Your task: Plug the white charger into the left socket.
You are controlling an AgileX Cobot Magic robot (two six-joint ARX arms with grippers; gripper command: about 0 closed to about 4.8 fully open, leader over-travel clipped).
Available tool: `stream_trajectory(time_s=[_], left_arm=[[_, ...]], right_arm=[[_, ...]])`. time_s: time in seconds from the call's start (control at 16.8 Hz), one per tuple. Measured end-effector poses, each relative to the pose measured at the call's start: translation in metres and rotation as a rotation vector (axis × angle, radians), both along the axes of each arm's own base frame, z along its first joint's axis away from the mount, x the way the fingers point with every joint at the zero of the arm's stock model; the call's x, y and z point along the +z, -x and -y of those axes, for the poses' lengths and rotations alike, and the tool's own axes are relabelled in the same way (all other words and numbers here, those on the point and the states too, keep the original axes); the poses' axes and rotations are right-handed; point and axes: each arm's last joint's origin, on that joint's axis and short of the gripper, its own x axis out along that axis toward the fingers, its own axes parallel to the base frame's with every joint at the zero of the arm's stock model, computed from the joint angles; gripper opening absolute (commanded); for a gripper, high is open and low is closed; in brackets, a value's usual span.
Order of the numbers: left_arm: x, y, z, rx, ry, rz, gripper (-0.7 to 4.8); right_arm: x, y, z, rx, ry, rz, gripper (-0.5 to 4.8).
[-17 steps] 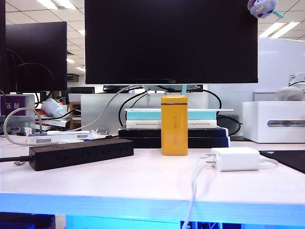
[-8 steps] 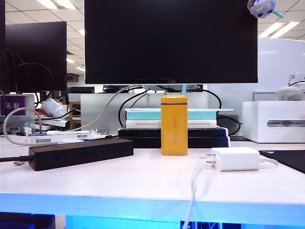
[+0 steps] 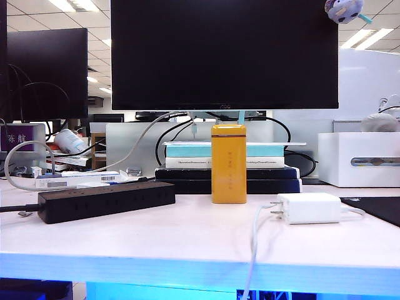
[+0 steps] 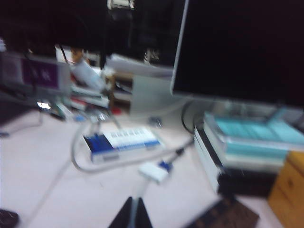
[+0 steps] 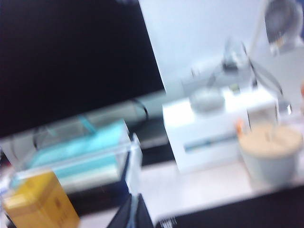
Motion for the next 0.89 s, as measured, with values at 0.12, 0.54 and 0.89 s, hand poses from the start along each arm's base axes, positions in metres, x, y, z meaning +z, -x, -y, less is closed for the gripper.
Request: stream_trajectory(time_s=[0.12,0.54,0.89], left_arm=[[0.017,-0.006,0.0,0.016,-0.013,-0.018,-0.04],[0.099,-0.076,0.011,-0.107,-0.142,-0.124,-0.04],[0.121,-0.119,0.023,-0.381,-0.242,-0.233,-0.04]], right_arm=[[0.016,0.0,0.0,0.0,0.0,0.009,-0.01],[0.094,-0.046,0.003,-0.007,0.029,-0.085,-0.01],[0.108,-0.114,-0.004,0.309,0.391,-0.242,-0.01]])
